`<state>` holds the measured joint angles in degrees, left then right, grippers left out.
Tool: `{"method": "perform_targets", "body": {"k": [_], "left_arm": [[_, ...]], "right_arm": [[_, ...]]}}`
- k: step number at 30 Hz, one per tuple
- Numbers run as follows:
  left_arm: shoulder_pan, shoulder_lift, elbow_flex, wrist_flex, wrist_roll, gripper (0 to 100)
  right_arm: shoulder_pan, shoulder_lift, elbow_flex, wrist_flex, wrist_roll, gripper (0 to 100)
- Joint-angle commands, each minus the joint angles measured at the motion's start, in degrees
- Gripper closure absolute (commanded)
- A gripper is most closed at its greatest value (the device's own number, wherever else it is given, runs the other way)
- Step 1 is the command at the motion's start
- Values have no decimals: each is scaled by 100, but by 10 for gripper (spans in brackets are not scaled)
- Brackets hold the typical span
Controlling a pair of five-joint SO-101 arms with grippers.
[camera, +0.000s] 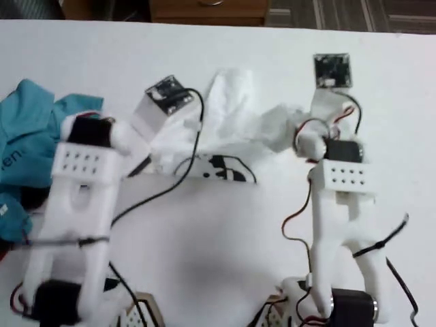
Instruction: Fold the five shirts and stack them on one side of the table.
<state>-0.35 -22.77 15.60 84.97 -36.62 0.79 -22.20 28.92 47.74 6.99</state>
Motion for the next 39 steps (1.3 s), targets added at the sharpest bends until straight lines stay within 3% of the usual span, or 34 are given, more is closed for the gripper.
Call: {"method": "perform_targets", "body": {"k": [1, 11, 17, 22, 25, 31, 35, 39], "left_arm": [[-26, -809, -145, -9, 18, 974], [167, -791, 1358, -387, 18, 972], [809, -132, 2686, -1284, 18, 970], [1037, 633, 2932, -1705, 18, 964], [993, 818, 2774, -1486, 18, 884], [985, 510, 1745, -132, 9, 699], [1011, 220, 1385, 404, 9, 705], [1099, 211, 1868, 229, -35, 706]], "right_arm": [[251, -435, -712, 497, -53, 979], [330, -1666, -308, 1393, 26, 979], [338, -1745, 1301, 567, 316, 979], [400, -1710, 2031, -22, 484, 979], [453, -1710, 2145, -92, 484, 979], [488, -1701, 2145, -92, 484, 979], [488, -1701, 2145, -92, 484, 979], [488, -1701, 2145, -92, 484, 979]]}}
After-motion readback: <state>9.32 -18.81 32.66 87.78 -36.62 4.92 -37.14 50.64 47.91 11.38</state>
